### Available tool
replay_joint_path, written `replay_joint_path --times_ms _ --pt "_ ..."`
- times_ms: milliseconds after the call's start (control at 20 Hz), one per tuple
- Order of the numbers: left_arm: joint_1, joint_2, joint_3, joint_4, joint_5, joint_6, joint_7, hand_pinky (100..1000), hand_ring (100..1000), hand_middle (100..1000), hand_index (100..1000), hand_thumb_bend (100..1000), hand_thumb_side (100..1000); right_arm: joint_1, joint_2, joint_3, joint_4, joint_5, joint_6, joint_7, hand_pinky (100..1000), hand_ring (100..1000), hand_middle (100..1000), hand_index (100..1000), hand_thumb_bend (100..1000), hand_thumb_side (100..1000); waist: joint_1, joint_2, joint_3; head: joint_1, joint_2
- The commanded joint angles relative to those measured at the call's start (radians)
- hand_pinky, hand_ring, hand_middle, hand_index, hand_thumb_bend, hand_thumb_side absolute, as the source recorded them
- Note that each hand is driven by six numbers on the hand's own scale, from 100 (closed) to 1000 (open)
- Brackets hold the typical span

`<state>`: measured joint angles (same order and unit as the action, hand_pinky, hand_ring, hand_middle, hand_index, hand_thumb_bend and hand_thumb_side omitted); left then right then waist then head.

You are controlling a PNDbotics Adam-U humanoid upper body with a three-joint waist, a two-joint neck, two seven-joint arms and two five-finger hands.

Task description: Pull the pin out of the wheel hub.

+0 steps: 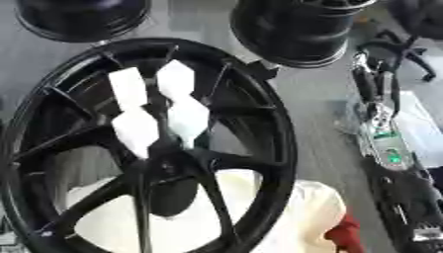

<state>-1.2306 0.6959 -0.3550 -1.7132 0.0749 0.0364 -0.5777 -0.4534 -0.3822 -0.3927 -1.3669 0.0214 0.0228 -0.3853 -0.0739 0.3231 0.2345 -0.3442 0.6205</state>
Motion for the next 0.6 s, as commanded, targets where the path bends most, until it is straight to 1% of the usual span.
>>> replay_joint_path --times_ms 50,400,500,600 --pt "-0.012 0.021 0.004 -0.009 0.000 -0.001 -0.002 724 668 666 766 110 644 -0.011 -0.030 0.001 -0.015 -0.009 -0.015 0.002 842 734 712 794 100 660 0.005 -0.019 -0.002 0.000 -0.011" --pt "-0.014 0.020 -0.001 -0.009 -0.001 -0.004 -0.015 728 675 673 773 114 650 -0.010 -0.031 0.001 -0.013 -0.019 -0.040 0.004 840 734 711 793 100 653 0.005 -0.019 -0.002 0.001 -0.011" --pt "-0.019 0.016 -0.010 -0.005 -0.003 -0.009 -0.042 737 687 687 785 134 651 -0.010 -0.031 0.001 -0.011 -0.017 -0.038 0.004 839 734 711 792 100 652 0.005 -0.019 -0.002 0.000 -0.011" --pt "-0.028 0.009 -0.022 0.000 -0.011 -0.022 -0.099 741 694 694 790 158 631 -0.010 -0.032 0.001 -0.010 -0.015 -0.036 0.005 839 734 711 792 100 653 0.005 -0.020 -0.002 0.000 -0.011"
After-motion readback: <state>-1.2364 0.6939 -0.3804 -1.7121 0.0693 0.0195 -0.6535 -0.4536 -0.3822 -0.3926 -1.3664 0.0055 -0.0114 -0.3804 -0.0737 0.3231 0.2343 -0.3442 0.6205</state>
